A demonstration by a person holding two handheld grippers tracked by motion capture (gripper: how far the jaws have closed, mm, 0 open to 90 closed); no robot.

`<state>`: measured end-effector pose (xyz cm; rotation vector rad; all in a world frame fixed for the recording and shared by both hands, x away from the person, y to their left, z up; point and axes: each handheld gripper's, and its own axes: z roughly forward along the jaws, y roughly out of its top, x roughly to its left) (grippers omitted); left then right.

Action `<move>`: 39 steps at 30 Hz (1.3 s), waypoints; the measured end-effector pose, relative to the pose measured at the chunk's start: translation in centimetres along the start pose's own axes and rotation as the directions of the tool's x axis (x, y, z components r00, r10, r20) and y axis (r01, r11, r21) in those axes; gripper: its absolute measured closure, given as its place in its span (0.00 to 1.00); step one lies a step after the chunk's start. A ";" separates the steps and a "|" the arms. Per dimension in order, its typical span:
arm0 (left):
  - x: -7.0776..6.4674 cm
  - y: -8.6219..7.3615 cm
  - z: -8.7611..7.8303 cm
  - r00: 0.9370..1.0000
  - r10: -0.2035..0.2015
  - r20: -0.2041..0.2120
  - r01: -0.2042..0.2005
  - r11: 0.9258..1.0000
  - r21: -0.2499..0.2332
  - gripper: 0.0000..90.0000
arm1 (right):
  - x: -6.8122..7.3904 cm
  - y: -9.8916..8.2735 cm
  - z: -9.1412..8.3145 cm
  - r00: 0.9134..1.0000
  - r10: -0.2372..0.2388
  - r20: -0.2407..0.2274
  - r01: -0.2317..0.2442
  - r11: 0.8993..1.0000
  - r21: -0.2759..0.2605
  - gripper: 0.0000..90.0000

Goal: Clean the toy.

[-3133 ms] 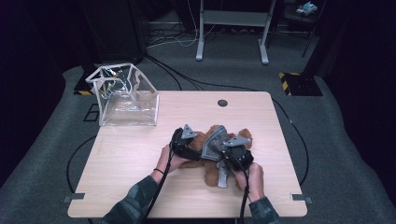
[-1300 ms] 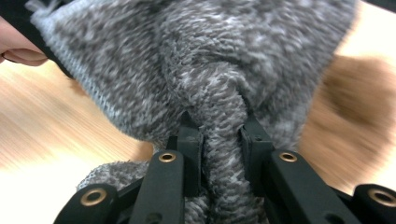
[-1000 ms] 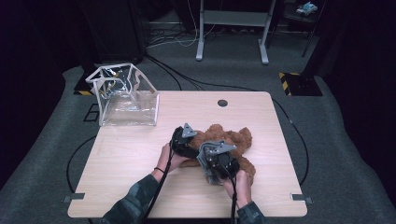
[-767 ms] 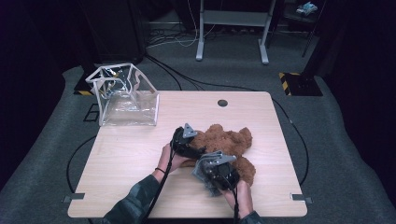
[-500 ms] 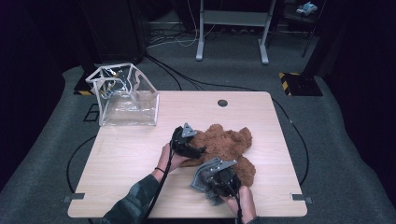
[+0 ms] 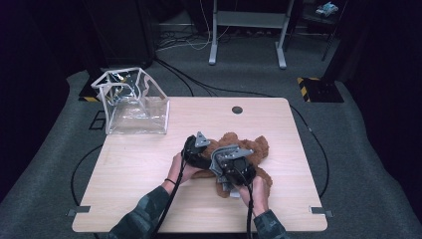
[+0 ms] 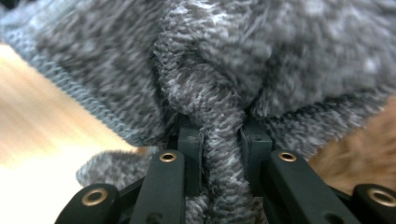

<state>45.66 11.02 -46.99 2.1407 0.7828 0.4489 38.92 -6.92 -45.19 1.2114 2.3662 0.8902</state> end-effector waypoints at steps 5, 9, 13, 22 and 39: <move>-0.3 0.1 0.1 1.000 0.014 -0.018 -0.014 1.000 0.004 0.14 | 1.2 -2.3 0.7 0.999 0.010 -0.045 -0.009 0.999 0.037 0.84; -0.2 0.1 0.1 1.000 0.008 -0.019 -0.008 1.000 0.004 0.14 | 2.3 -3.3 1.0 0.995 -0.012 -0.094 0.019 0.997 0.074 0.84; -0.1 0.0 0.1 1.000 -0.016 -0.012 0.016 1.000 -0.012 0.14 | 4.3 -5.0 2.2 0.989 -0.071 -0.130 0.088 0.988 0.130 0.84; 0.1 0.0 0.0 1.000 -0.010 0.005 0.010 1.000 -0.008 0.14 | 2.2 -3.2 -1.9 0.993 -0.052 -0.107 0.057 0.997 0.042 0.84; 0.1 -0.1 0.2 1.000 0.007 0.013 -0.007 1.000 -0.010 0.14 | -1.4 -3.3 -0.5 0.997 0.036 0.064 -0.037 0.999 0.012 0.85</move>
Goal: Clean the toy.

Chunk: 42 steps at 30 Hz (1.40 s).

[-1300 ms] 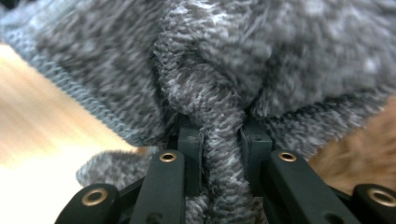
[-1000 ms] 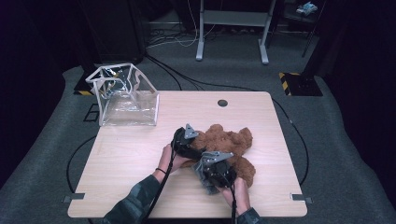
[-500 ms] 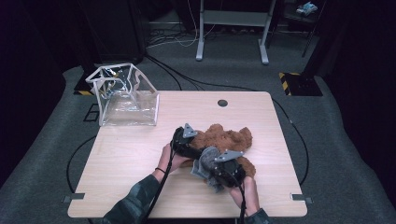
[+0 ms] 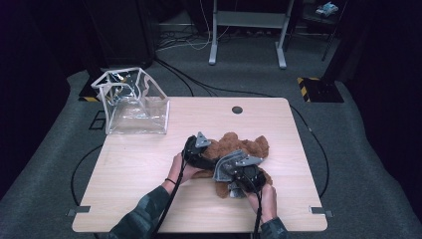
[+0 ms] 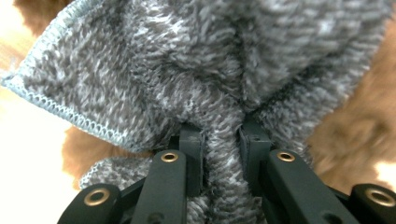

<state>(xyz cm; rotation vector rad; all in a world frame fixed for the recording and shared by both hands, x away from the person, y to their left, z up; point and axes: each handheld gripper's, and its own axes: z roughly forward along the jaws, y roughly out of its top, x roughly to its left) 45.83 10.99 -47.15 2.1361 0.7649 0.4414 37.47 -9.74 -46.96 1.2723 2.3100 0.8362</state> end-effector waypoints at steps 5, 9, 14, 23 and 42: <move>0.2 -0.1 0.0 1.000 -0.007 0.004 0.007 1.000 -0.002 0.14 | 0.1 -2.1 2.1 0.999 0.019 -0.029 -0.016 0.995 0.098 0.85; 0.4 -0.1 0.0 1.000 -0.017 0.016 0.017 1.000 -0.009 0.14 | -0.4 -2.7 1.6 0.992 0.064 -0.110 -0.053 0.994 0.096 0.84; 0.5 -0.2 -0.1 0.999 -0.031 0.026 0.031 0.999 -0.013 0.14 | -0.6 -1.3 -1.8 0.995 0.031 -0.090 -0.030 0.999 0.011 0.84; 0.4 -0.1 -0.1 1.000 -0.020 0.019 0.020 1.000 -0.013 0.14 | -1.8 1.6 -4.2 0.994 -0.002 0.105 0.008 0.998 -0.057 0.84; 0.3 -0.1 0.0 1.000 -0.008 0.016 0.008 1.000 -0.011 0.14 | -0.1 -2.3 1.7 0.999 -0.020 -0.030 0.025 0.990 0.141 0.84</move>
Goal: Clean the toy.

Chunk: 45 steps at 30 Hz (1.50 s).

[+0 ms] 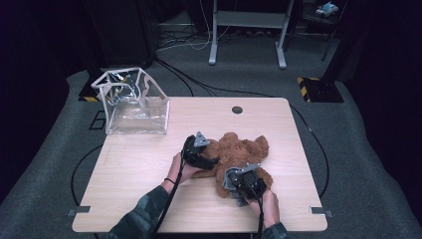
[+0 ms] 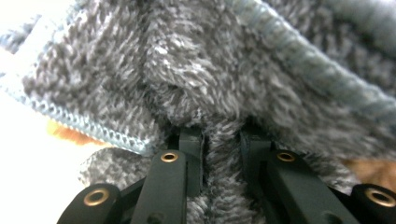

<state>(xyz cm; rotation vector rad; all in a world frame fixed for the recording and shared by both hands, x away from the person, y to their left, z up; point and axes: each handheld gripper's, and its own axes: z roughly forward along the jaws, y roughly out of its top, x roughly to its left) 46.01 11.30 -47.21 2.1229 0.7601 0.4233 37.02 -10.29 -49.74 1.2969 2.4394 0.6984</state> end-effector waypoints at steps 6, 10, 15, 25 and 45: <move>0.2 0.0 0.0 1.000 -0.015 0.007 0.015 1.000 -0.002 0.14 | -0.9 1.5 -4.4 1.000 0.017 -0.010 -0.018 0.992 -0.125 0.83; 0.1 0.0 -0.1 1.000 -0.008 0.005 0.008 1.000 0.004 0.14 | -1.7 2.9 -6.5 0.996 0.032 0.086 -0.016 0.983 -0.182 0.83; 0.0 0.0 0.0 1.000 -0.011 0.001 0.011 1.000 0.006 0.14 | -3.0 2.0 -4.3 0.989 0.054 0.135 -0.041 0.995 -0.092 0.84; 0.1 0.0 -0.1 1.000 -0.011 0.012 0.010 1.000 0.016 0.14 | -4.9 -3.3 -5.2 0.984 0.146 0.104 -0.141 0.989 -0.050 0.84; 0.0 0.0 0.0 1.000 -0.015 0.005 0.014 1.000 0.013 0.14 | -5.7 0.1 -4.1 0.984 0.127 0.123 -0.117 0.989 -0.090 0.83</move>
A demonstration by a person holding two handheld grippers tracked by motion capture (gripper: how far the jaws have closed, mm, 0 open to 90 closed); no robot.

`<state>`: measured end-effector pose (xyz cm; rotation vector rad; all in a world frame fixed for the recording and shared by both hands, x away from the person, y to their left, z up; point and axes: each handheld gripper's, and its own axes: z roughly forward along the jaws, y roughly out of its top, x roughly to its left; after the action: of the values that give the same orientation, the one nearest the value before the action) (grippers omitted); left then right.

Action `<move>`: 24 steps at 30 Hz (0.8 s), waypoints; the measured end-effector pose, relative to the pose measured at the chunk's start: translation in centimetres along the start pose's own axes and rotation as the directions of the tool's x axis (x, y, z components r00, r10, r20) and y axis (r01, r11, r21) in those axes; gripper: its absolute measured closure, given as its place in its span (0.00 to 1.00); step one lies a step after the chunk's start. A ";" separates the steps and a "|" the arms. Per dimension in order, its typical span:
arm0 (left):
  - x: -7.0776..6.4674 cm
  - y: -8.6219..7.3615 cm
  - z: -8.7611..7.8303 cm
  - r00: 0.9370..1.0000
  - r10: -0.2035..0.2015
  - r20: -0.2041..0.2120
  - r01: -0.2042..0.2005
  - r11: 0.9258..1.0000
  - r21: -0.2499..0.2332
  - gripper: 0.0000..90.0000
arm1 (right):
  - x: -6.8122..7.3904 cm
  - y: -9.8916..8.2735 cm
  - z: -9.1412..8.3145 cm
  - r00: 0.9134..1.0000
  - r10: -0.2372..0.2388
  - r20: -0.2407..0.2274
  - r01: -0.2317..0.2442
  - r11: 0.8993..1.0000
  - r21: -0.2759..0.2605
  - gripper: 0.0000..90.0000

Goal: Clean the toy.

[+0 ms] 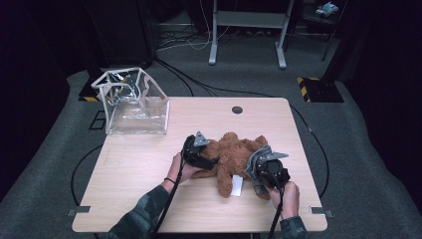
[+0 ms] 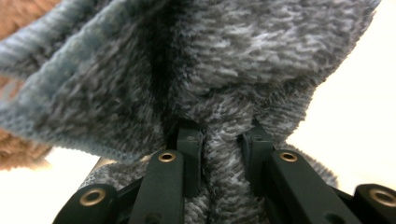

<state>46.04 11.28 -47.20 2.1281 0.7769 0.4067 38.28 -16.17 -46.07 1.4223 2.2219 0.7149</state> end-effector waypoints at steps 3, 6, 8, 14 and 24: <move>0.0 0.0 0.0 1.000 -0.002 -0.001 0.002 1.000 0.000 0.14 | -0.1 -1.0 -0.3 1.000 0.006 -0.008 -0.006 1.000 0.002 0.83; 0.0 0.0 0.0 1.000 -0.004 0.000 0.004 1.000 0.000 0.14 | -0.3 -2.2 -0.9 1.000 0.001 0.005 -0.001 1.000 0.017 0.83; 0.0 0.0 0.0 1.000 -0.004 0.001 0.004 1.000 0.000 0.14 | -0.6 -3.0 -1.3 1.000 0.004 0.012 -0.005 1.000 0.028 0.83; 0.1 0.0 0.1 1.000 0.003 0.005 -0.003 1.000 -0.002 0.14 | -1.8 -4.4 -2.1 0.999 0.039 -0.003 -0.039 0.998 0.057 0.83; 0.2 0.0 0.0 1.000 0.011 0.015 -0.011 1.000 -0.002 0.14 | -3.4 1.5 -2.5 0.997 0.073 0.007 -0.072 0.991 -0.114 0.82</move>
<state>46.27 11.40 -47.20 2.1317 0.7560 0.3963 39.25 -19.28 -42.99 1.4535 2.0945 0.8411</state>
